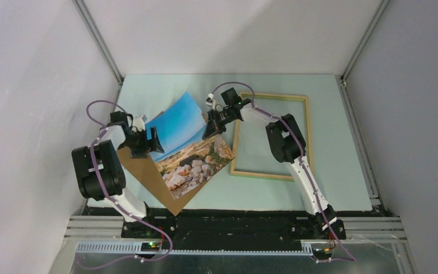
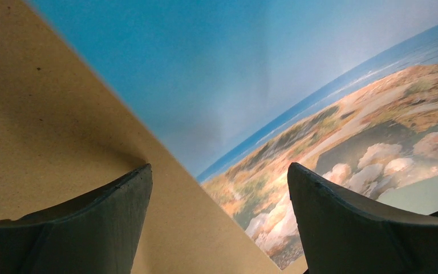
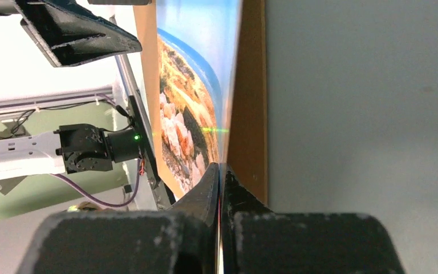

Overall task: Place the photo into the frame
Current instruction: Turn over the photo at the center of the board.

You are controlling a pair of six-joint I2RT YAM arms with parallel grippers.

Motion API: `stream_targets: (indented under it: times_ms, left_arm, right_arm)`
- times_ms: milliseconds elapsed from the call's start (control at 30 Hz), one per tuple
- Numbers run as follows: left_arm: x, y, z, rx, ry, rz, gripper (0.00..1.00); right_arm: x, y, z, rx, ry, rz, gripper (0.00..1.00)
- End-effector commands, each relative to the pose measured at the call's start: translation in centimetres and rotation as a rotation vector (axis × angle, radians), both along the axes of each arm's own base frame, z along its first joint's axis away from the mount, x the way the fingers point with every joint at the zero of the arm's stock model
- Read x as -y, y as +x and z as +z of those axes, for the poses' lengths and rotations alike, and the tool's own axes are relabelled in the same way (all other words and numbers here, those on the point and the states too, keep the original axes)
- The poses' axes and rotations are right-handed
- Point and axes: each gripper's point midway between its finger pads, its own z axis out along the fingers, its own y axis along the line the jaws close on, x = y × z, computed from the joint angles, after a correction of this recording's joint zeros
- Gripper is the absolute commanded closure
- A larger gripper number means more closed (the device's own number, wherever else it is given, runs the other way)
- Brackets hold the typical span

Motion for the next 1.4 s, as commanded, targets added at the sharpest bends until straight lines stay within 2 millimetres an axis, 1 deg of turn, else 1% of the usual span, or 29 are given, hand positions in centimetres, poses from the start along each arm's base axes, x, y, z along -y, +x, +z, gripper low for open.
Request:
stream_targets:
  times_ms: [0,67,100,133,167,200,233,267,300,467,533,567,600,767,800,900,933,967,1000,1033,1067,1100,1133,1167,1233,1267,1300,1333,1367]
  left_arm:
    - [0.9,0.8,1.6,0.070,-0.016,-0.002,0.06]
    - [0.8,1.5,3.4,0.119,-0.011,0.017,0.05]
    - [0.8,2.0,4.3,0.145,-0.013,0.022,0.04]
    - [0.9,2.3,5.4,0.171,-0.018,0.037,0.04]
    - [1.0,2.8,6.3,0.197,-0.020,0.036,0.03]
    - [1.3,3.0,7.4,0.217,-0.031,0.056,0.02]
    - [1.4,3.5,8.5,0.243,-0.033,0.061,0.02]
    - [1.9,3.8,9.6,0.268,-0.042,0.066,0.01]
    - [2.1,4.2,11.2,0.306,-0.046,0.066,0.01]
    - [4.9,5.6,17.5,0.432,-0.115,0.059,0.00]
    - [6.2,6.0,20.7,0.497,-0.153,0.042,0.00]
    - [6.7,6.0,21.6,0.509,-0.168,0.043,0.00]
    - [7.5,6.1,22.8,0.535,-0.178,0.024,0.00]
    - [10.9,6.4,26.5,0.570,-0.271,0.011,0.00]
    - [11.4,6.6,27.9,0.596,-0.288,0.002,0.00]
    - [12.5,7.0,30.1,0.613,-0.338,0.016,0.00]
    - [12.5,7.3,31.3,0.640,-0.345,0.021,0.00]
    - [13.6,7.1,32.0,0.639,-0.370,0.012,0.00]
    - [13.9,7.2,32.9,0.654,-0.380,0.009,0.00]
    - [14.4,7.2,33.4,0.656,-0.398,0.013,0.00]
    - [14.5,7.2,34.1,0.667,-0.407,0.014,0.00]
    - [14.7,7.2,34.5,0.671,-0.420,0.022,0.00]
    - [14.7,7.2,34.6,0.673,-0.424,0.028,0.00]
    - [14.7,7.3,34.7,0.676,-0.430,0.041,0.00]
    - [14.5,7.2,33.2,0.650,-0.436,0.077,0.00]
    - [14.5,6.9,33.1,0.645,-0.453,0.099,0.00]
    - [14.4,7.1,31.7,0.626,-0.457,0.120,0.00]
    - [14.5,6.7,31.7,0.615,-0.481,0.148,0.01]
    - [14.5,6.6,30.3,0.599,-0.493,0.166,0.00]
  right_arm:
    - [1.7,1.9,8.3,0.199,0.030,-0.052,1.00]
    - [2.5,2.1,10.6,0.260,0.020,-0.077,1.00]
    - [2.8,2.5,10.8,0.287,0.001,-0.094,1.00]
    - [3.3,2.6,12.0,0.309,-0.002,-0.107,1.00]
    - [3.7,3.0,12.2,0.338,-0.024,-0.125,1.00]
    - [4.1,2.9,13.3,0.370,-0.032,-0.134,1.00]
    - [4.6,3.4,13.6,0.398,-0.058,-0.158,1.00]
    - [5.0,3.3,14.6,0.429,-0.067,-0.164,1.00]
    - [5.4,3.8,14.9,0.456,-0.093,-0.189,1.00]
    - [7.5,4.3,19.5,0.618,-0.157,-0.256,1.00]
    - [8.6,5.0,21.4,0.716,-0.213,-0.303,1.00]
    - [8.9,4.6,22.4,0.743,-0.226,-0.307,1.00]
    - [9.5,5.1,23.1,0.800,-0.262,-0.329,1.00]
    - [11.1,4.9,27.3,0.996,-0.381,-0.371,1.00]
    - [11.3,5.0,28.4,1.040,-0.408,-0.397,1.00]
    - [12.2,4.8,31.0,1.179,-0.482,-0.430,1.00]
    - [12.3,4.7,31.3,1.213,-0.522,-0.448,1.00]
    - [12.9,4.9,32.1,1.259,-0.558,-0.471,1.00]
    - [12.3,4.4,32.3,1.282,-0.561,-0.464,1.00]
    - [12.6,4.6,32.7,1.314,-0.592,-0.481,1.00]
    - [11.9,4.0,32.9,1.333,-0.594,-0.472,1.00]
    - [12.0,4.3,33.0,1.357,-0.620,-0.485,1.00]
    - [11.4,4.1,33.1,1.373,-0.618,-0.484,1.00]
    - [11.3,4.2,32.5,1.379,-0.642,-0.478,1.00]
    - [10.1,3.9,31.2,1.373,-0.648,-0.449,1.00]
    - [9.2,3.8,30.0,1.364,-0.653,-0.422,1.00]
    - [8.4,3.5,29.2,1.352,-0.650,-0.405,1.00]
    - [7.8,3.6,27.8,1.334,-0.660,-0.386,1.00]
    - [7.1,3.4,27.2,1.324,-0.652,-0.369,1.00]
